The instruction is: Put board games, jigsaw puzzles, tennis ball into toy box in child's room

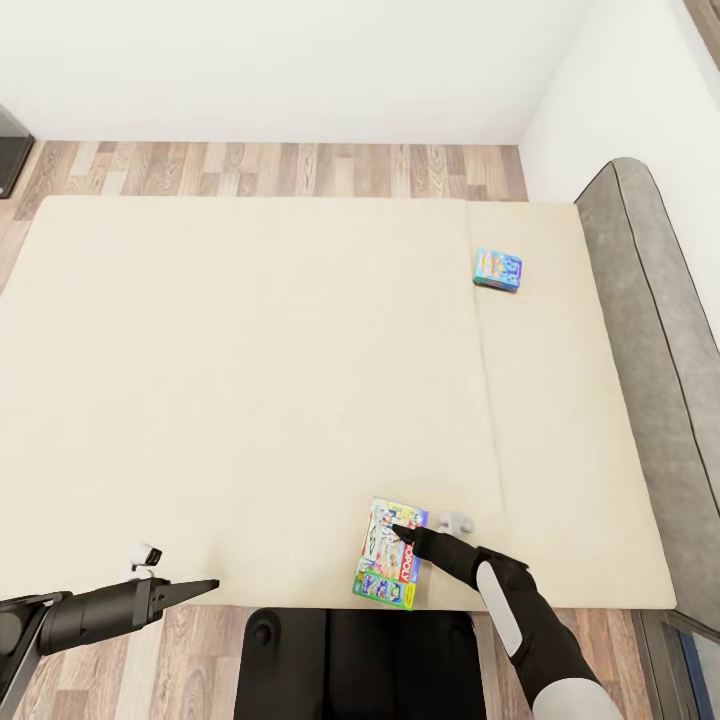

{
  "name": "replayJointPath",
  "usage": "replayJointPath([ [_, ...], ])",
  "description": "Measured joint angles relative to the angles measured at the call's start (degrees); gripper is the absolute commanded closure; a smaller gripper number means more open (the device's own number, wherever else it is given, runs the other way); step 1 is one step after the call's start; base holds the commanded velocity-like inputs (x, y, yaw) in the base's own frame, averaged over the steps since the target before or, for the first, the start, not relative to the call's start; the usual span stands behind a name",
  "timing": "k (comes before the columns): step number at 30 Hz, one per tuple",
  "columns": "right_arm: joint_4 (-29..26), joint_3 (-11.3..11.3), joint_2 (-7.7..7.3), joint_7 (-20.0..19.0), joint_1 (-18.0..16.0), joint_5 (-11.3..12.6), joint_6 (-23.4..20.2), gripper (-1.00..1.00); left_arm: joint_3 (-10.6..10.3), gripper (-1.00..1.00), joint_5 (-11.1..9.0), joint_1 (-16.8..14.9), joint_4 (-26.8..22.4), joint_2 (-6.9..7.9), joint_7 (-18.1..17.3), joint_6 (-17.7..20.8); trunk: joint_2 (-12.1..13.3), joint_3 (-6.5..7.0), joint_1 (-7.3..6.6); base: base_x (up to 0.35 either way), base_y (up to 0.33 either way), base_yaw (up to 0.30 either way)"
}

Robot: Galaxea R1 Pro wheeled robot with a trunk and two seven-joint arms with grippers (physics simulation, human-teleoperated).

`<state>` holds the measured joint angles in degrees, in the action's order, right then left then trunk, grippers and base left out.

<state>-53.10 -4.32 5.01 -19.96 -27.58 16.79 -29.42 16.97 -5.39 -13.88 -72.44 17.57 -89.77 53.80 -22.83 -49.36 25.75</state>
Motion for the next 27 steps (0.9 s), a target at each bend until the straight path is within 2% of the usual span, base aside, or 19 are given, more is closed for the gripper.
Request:
replayJointPath([
  [12,0.01,0.01,1.46,0.00,0.00,-0.10,0.00,-1.00,0.00,-1.00,0.00,0.00,-0.03,-0.01,0.00,0.00,0.00,0.00,0.00,0.000,0.000,0.000],
  [23,0.06,0.02,1.72,0.00,0.00,-0.32,0.08,-1.00,0.00,-1.00,0.00,0.00,-0.04,-0.01,0.00,0.00,0.00,0.00,0.00,0.000,0.000,0.000],
  [27,0.06,0.08,2.78,0.00,0.00,-0.68,0.08,-1.00,0.00,-1.00,0.00,0.00,-0.03,-0.01,0.00,0.00,0.00,0.00,0.00,0.000,0.000,0.000],
])
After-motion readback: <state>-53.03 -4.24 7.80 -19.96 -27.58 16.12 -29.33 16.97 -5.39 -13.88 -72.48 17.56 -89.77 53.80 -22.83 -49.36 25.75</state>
